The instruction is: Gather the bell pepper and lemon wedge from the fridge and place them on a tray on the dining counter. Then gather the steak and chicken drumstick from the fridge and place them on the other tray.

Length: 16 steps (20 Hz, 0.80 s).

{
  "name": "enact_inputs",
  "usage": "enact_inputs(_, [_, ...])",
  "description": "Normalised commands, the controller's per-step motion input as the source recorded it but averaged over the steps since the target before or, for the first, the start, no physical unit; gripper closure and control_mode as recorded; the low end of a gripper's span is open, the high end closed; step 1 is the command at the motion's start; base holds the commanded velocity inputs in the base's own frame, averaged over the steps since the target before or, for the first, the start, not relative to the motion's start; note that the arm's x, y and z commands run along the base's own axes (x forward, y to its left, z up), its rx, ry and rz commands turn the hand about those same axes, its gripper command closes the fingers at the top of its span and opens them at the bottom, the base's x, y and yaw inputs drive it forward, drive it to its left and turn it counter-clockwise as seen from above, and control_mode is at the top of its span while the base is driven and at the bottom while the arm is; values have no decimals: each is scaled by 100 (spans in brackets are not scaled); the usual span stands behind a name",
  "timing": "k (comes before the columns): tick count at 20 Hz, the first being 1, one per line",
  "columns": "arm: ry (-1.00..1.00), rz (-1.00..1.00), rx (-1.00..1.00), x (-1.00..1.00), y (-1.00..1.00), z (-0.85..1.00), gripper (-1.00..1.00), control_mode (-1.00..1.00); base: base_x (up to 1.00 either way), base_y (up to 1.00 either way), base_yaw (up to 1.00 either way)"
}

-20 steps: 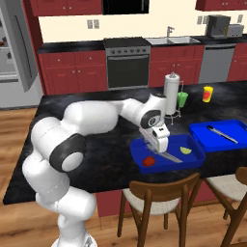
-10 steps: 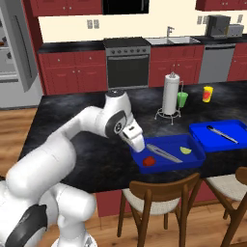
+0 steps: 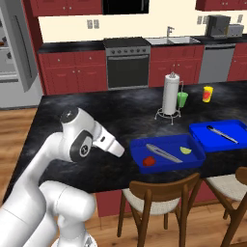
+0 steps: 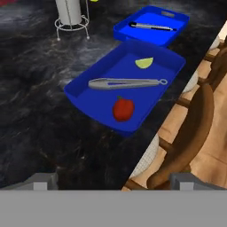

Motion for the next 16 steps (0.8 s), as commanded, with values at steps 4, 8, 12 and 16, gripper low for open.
enact_inputs(4, [0, 4, -3, 2, 2, 0, -100, 100, 0, 0, 0])
enact_inputs(8, [0, 0, 0, 0, 0, 0, -100, 100, -41, 12, 15])
enact_inputs(12, [0, 0, 0, 0, 0, 0, -100, 100, -97, 61, 37])
enact_inputs(16, [0, 0, 0, 0, 0, 0, -100, 100, -100, 94, 41])
